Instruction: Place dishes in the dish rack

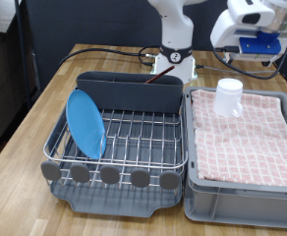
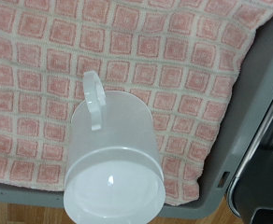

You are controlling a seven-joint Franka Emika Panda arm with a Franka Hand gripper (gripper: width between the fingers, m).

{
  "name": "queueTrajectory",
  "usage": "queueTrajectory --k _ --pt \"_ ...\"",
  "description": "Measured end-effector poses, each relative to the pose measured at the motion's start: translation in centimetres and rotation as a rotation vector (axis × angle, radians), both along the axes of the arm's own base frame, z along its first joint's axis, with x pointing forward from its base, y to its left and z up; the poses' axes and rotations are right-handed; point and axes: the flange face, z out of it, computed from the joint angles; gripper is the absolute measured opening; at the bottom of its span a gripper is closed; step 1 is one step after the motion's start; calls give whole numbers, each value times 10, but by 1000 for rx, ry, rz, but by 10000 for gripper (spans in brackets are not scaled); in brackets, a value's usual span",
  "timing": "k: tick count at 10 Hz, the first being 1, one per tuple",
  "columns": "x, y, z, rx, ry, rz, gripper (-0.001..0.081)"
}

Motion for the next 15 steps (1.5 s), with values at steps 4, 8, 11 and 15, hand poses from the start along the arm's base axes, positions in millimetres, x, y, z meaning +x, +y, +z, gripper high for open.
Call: queueTrajectory --k 4,8,11,15 --pt "-1 15 -44 -16 94 12 803" --pt "0 22 -53 -7 91 51 803" --pt "6 22 -55 4 104 95 803" --pt "13 32 -77 15 122 87 803"
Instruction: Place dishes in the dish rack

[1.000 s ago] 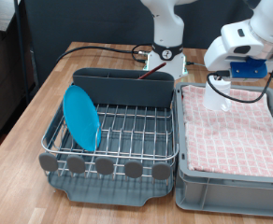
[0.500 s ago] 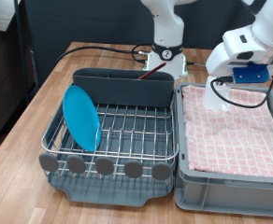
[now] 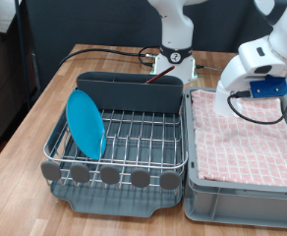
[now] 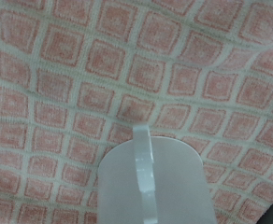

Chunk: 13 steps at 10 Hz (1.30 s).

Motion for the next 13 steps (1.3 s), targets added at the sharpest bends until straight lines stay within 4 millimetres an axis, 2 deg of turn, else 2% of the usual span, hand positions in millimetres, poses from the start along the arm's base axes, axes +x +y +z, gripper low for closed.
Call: queueTrajectory --k 3,7,13 --pt "-4 4 -22 -12 30 8 803" --pt "-16 11 -39 -8 56 66 803" --pt "-38 -1 -66 -54 58 114 803"
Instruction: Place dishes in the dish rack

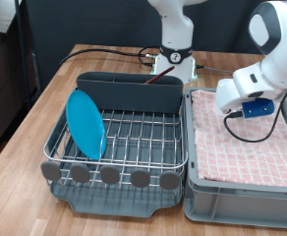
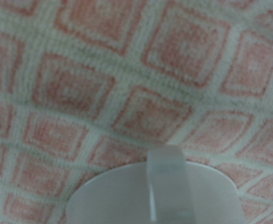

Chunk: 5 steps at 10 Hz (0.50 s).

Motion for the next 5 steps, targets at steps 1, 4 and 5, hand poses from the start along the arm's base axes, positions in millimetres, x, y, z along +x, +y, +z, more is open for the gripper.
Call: queueTrajectory --k 1,4,5 --pt "-2 -1 -2 -3 -3 4 803" --pt "-3 -3 -3 -3 -14 3 533" --pt "-2 -4 -3 -3 -16 2 533"
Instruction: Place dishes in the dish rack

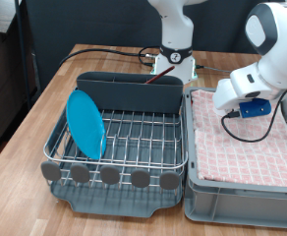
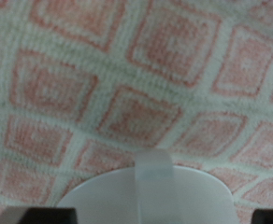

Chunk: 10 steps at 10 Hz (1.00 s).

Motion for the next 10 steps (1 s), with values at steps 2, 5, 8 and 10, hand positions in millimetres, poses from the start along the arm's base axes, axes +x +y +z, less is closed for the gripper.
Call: queueTrajectory --k 2,5,8,10 --pt "0 -1 1 1 -1 -1 371" --pt "2 -2 8 7 -6 -13 72" --pt "4 -3 29 8 20 -42 73" --pt "9 -4 47 17 0 -63 73"
